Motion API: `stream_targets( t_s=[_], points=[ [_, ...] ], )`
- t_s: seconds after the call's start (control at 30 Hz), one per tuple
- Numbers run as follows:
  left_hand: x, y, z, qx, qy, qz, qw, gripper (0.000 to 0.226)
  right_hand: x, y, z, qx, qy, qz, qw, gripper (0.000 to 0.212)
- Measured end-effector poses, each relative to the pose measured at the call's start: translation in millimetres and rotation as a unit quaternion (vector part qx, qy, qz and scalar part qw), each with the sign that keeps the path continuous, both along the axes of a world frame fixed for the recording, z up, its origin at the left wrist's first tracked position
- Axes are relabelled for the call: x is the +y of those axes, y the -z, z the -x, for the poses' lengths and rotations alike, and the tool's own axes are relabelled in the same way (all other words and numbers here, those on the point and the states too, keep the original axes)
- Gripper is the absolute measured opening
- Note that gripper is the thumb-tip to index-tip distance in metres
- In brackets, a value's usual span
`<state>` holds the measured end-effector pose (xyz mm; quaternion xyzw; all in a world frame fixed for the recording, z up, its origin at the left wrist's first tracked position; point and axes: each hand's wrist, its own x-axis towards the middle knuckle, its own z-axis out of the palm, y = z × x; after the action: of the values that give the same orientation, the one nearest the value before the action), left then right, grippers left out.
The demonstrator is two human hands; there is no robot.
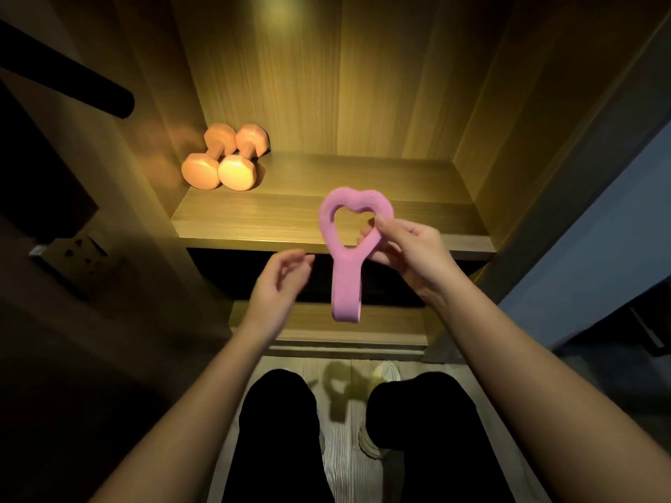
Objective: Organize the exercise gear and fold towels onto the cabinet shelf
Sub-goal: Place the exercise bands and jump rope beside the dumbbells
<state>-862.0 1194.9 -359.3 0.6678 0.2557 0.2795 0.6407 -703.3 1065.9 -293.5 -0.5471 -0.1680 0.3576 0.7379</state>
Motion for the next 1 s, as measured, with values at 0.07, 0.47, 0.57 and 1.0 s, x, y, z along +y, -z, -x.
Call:
stream_targets(
  t_s=[0.07, 0.47, 0.57, 1.0],
  points=[
    [-4, 22, -1, -0.002, -0.001, -0.053, 0.999, 0.049, 20, -6, -15, 0.037, 0.036, -0.030, 0.998, 0.016],
    [55, 41, -108, 0.057, -0.182, -0.166, 0.968, 0.058, 148, -2, -89, 0.207, 0.100, -0.074, 0.970, 0.019],
    [74, 41, -123, 0.026, -0.237, -0.176, 0.955, 0.040, 178, 5, -107, 0.212, 0.095, -0.060, 0.971, 0.020],
    [171, 55, -124, 0.101, -0.241, -0.237, 0.936, 0.021, 295, 66, -172, 0.090, 0.003, 0.078, 0.993, 0.029]
  ],
)
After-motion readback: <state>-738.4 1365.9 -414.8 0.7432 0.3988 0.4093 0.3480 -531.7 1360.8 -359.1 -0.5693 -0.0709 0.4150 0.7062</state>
